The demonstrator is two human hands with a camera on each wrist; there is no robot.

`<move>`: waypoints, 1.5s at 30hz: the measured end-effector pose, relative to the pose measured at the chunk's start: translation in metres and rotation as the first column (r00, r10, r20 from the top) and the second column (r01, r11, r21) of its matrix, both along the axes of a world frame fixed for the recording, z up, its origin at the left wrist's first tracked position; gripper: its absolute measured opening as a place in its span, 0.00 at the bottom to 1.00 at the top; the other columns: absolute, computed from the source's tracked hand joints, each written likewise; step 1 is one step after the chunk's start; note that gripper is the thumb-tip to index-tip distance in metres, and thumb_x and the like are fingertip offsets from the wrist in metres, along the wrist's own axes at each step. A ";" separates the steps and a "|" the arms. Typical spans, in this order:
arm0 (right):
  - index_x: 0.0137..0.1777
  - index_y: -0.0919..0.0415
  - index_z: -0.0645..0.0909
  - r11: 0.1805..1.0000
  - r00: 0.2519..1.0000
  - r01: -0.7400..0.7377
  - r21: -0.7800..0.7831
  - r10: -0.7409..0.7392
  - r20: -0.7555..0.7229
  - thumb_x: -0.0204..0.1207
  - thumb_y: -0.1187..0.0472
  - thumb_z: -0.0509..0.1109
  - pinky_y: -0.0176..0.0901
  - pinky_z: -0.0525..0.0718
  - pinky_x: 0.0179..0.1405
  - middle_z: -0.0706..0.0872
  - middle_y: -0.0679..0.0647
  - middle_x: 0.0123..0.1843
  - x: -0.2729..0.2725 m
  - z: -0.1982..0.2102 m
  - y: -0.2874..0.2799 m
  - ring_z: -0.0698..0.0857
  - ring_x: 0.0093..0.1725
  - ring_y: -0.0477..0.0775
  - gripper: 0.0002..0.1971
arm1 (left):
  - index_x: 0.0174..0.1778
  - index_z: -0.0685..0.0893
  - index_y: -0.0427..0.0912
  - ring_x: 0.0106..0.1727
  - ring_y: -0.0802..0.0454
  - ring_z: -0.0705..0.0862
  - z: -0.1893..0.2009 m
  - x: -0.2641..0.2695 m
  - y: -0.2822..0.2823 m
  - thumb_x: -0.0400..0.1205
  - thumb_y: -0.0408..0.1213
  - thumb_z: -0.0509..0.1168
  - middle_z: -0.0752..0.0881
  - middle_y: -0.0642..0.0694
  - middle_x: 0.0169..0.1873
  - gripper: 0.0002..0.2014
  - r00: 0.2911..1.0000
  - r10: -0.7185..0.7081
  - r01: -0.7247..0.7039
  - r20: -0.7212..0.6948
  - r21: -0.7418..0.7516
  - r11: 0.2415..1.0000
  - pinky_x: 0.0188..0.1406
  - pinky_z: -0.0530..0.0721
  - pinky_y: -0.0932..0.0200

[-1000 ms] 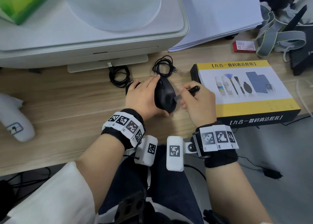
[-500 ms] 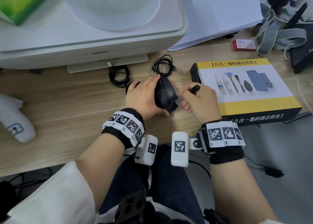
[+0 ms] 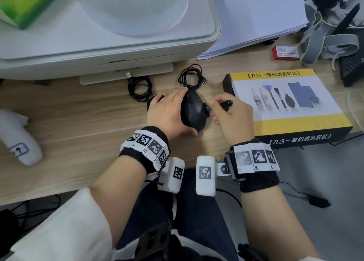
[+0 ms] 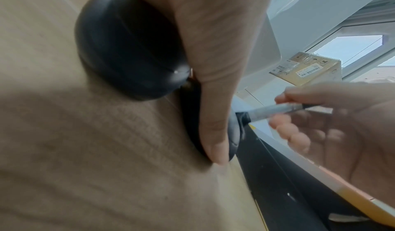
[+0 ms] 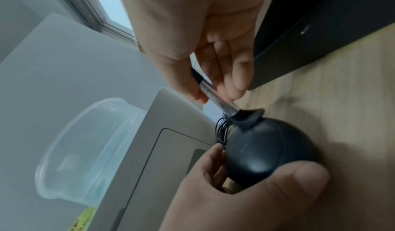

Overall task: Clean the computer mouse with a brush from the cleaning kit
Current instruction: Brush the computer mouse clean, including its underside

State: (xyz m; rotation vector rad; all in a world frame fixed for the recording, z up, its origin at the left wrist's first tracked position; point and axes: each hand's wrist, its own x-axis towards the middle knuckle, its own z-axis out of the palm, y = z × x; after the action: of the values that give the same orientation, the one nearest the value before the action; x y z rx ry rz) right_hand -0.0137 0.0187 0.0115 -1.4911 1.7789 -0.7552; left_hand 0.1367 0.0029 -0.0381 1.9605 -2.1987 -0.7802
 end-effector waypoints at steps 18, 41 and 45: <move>0.33 0.50 0.80 0.998 1.000 0.002 0.059 -0.002 -0.007 0.75 0.58 0.64 0.58 0.84 0.50 0.83 0.49 0.25 0.003 -0.002 -0.008 0.84 0.34 0.57 0.10 | 0.80 0.56 0.50 0.78 0.57 0.66 -0.001 0.000 0.001 0.53 0.63 0.77 0.64 0.54 0.80 0.61 1.000 0.004 -0.004 -0.004 -0.005 1.000 0.79 0.47 0.55; 0.44 0.58 0.84 0.997 0.993 -0.072 -0.021 0.070 -0.100 0.76 0.58 0.63 0.48 0.80 0.49 0.88 0.56 0.39 0.017 0.004 -0.007 0.84 0.44 0.60 0.09 | 0.80 0.54 0.49 0.79 0.58 0.63 -0.004 0.000 -0.002 0.54 0.63 0.77 0.63 0.54 0.80 0.61 1.000 -0.009 0.009 0.012 -0.007 1.000 0.80 0.48 0.52; 0.40 0.55 0.83 0.994 0.996 -0.087 0.067 0.087 -0.005 0.76 0.59 0.63 0.54 0.82 0.52 0.83 0.51 0.29 0.016 0.007 -0.006 0.83 0.40 0.57 0.08 | 0.80 0.53 0.51 0.79 0.57 0.64 -0.003 -0.001 -0.002 0.53 0.63 0.77 0.65 0.54 0.79 0.61 1.000 0.014 -0.014 0.003 -0.005 1.000 0.80 0.50 0.52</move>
State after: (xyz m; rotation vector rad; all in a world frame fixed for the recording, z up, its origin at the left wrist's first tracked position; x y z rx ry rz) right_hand 0.0027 0.0128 0.0185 -1.5184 1.7158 -0.6411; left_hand 0.1355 0.0005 -0.0408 1.9740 -2.1844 -0.7694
